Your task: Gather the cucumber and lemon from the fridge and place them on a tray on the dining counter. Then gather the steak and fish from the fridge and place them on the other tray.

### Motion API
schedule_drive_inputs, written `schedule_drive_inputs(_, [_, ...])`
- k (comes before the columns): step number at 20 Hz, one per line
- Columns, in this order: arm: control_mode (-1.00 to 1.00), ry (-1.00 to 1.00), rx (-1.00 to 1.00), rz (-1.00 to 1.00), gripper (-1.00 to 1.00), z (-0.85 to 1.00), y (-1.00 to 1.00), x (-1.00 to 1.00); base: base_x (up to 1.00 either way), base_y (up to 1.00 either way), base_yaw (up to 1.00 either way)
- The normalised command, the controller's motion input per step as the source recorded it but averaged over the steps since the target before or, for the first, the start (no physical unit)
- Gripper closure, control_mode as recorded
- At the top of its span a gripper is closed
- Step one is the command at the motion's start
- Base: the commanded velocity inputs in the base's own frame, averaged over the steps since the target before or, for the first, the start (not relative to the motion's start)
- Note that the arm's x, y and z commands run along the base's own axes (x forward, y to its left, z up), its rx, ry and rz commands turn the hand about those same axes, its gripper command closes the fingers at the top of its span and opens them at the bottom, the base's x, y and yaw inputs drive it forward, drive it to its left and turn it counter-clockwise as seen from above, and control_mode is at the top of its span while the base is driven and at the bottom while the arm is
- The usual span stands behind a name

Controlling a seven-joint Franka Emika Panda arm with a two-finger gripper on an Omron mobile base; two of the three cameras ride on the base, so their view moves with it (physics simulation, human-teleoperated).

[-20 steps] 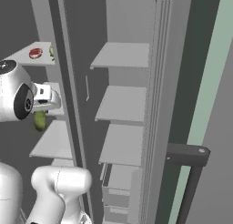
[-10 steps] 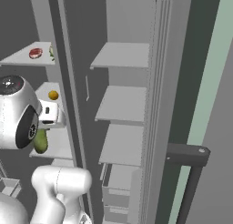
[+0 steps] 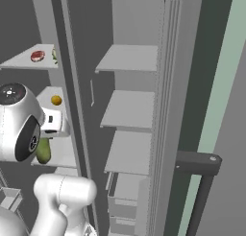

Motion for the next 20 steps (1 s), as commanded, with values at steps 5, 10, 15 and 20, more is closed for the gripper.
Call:
schedule_drive_inputs(5, [1.0, 0.0, 0.0, 0.0, 1.0, -0.13, 0.0, -0.24, -0.11, 0.0, 0.0])
schedule_drive_inputs(10, [1.0, 0.0, 0.0, 0.0, 1.0, 0.0, 0.0, 0.0, -0.77, 0.0, 0.0])
schedule_drive_inputs(15, [1.0, 0.0, 0.0, 0.0, 1.0, 0.0, 0.0, 0.0, -0.95, 0.0, 0.0])
schedule_drive_inputs(20, [1.0, 0.0, 0.0, 0.0, 1.0, 0.0, 0.0, 0.0, -1.0, 0.0, 0.0])
